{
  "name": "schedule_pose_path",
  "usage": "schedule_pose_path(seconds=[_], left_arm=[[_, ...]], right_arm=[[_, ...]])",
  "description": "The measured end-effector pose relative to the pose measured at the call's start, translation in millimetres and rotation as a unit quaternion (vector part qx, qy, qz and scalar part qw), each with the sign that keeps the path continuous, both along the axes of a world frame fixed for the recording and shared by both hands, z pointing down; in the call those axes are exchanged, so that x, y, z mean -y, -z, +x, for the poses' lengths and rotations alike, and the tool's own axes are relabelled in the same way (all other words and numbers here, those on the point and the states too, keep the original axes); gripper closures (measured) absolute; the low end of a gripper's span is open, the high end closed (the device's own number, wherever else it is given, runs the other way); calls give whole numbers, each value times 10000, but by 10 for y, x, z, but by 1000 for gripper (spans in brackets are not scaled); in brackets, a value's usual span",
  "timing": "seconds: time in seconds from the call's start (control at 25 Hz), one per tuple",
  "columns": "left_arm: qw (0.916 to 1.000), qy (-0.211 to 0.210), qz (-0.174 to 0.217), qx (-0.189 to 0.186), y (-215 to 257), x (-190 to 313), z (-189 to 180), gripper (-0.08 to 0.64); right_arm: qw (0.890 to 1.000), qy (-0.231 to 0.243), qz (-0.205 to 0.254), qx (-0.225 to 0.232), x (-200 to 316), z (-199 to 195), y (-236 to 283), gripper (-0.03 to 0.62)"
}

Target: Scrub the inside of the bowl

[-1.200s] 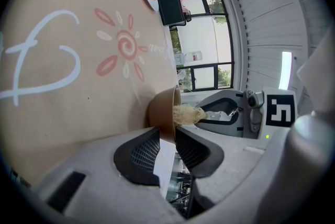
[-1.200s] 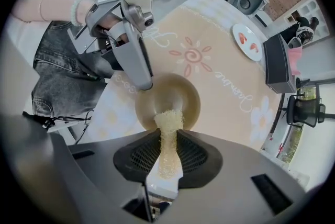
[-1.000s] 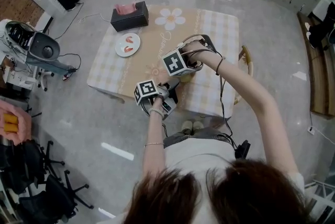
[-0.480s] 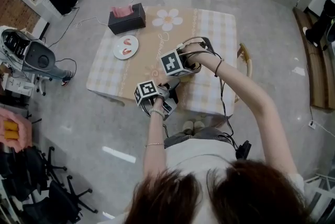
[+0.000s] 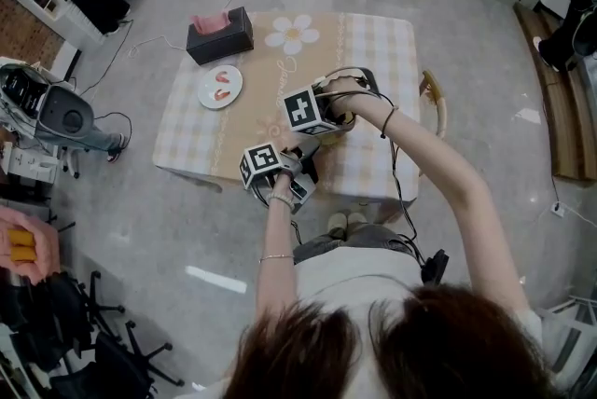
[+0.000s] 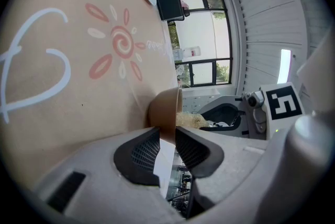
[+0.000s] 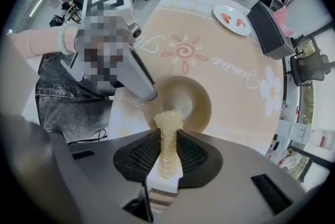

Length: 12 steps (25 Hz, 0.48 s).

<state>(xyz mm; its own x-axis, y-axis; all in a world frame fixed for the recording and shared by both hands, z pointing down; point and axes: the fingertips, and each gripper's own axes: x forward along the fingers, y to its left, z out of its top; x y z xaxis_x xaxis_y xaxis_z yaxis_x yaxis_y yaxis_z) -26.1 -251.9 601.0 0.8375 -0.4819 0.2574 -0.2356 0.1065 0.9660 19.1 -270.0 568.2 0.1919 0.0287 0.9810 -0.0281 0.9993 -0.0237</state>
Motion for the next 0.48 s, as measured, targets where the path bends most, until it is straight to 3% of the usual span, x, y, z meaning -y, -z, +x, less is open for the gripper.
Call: schedule_pose_path(seconds=[0.48], left_arm=[[9999,12,-29,-100,9,8,-2,459]], right_arm=[[9990,-354,-202,163,-87,-148,2,508]])
